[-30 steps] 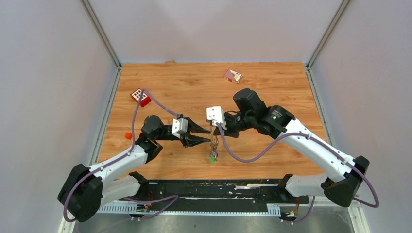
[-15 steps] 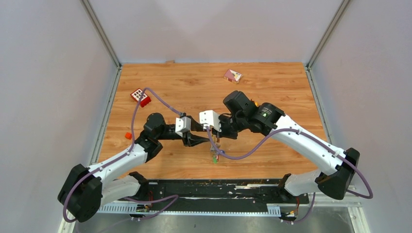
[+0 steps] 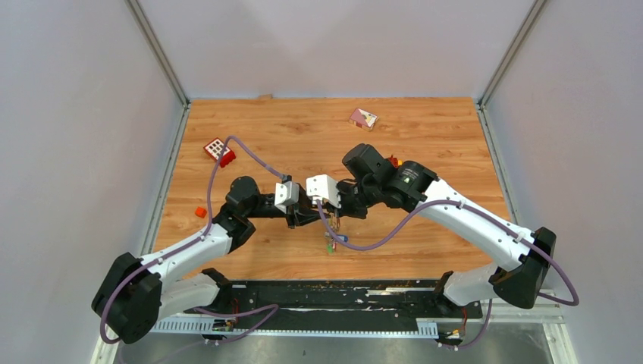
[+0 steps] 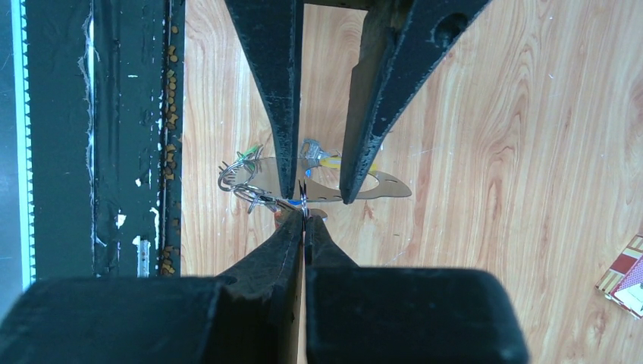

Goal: Put the keys on the keyring

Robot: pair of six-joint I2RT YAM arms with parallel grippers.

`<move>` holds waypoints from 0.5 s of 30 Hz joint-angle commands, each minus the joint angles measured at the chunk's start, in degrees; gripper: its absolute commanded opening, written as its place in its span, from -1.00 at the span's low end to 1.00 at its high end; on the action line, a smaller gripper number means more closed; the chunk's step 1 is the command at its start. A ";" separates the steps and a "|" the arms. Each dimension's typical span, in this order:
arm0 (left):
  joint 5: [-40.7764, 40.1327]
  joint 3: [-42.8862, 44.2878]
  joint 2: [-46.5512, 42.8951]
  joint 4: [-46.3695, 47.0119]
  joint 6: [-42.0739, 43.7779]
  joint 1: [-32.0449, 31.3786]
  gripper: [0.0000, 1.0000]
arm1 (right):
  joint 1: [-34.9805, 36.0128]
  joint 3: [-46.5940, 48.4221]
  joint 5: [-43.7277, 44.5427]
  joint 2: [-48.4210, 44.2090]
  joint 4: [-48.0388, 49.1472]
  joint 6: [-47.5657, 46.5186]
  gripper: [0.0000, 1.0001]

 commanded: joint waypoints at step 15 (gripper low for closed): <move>1.25 2.36 0.33 1.10 0.11 -0.73 -0.49 | 0.62 2.72 0.13 -0.41 2.89 1.18 -1.00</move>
